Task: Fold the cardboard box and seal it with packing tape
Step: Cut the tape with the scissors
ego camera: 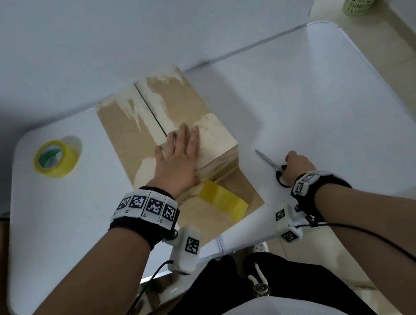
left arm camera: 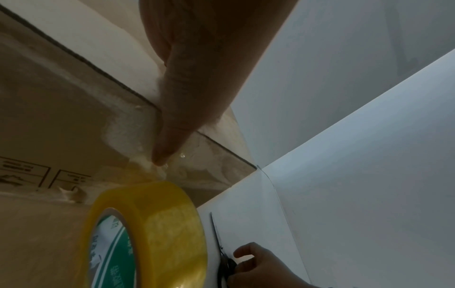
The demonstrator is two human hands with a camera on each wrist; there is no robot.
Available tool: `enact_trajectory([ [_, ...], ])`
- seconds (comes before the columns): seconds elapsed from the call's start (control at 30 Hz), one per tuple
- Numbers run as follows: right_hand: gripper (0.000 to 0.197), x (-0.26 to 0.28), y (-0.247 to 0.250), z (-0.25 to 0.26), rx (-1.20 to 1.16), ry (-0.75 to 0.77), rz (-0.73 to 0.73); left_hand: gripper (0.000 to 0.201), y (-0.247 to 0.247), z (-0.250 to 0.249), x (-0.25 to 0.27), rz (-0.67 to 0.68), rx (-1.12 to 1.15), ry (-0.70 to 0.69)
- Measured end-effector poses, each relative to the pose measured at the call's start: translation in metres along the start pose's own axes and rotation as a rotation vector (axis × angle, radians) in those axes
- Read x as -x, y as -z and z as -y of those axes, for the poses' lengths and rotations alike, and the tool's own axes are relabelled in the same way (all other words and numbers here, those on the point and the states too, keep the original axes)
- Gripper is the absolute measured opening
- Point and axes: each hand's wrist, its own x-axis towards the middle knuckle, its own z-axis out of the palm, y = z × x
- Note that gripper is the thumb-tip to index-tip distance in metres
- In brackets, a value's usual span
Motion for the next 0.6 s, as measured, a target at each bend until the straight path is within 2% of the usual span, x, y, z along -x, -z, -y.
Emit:
enact_trajectory([
  [0.2,0.038,0.005,-0.002,-0.005,0.027,0.020,0.012,0.120,0.000,0.000,0.000,-0.015,0.001,-0.009],
  [0.3,0.042,0.010,-0.005,-0.006,-0.126,-0.029,-0.026,0.120,-0.001,0.001,0.001,-0.006,0.020,-0.012],
  [0.43,0.038,0.021,-0.001,-0.005,-0.267,-0.020,-0.108,0.118,-0.001,0.002,0.000,-0.006,0.056,-0.027],
  [0.53,0.036,0.023,0.013,0.005,-0.380,0.031,-0.138,0.105,0.002,0.008,0.000,-0.001,0.184,-0.055],
  [0.6,0.036,0.024,0.027,0.017,-0.483,0.086,-0.135,0.083,0.008,0.012,0.005,-0.108,0.405,-0.057],
])
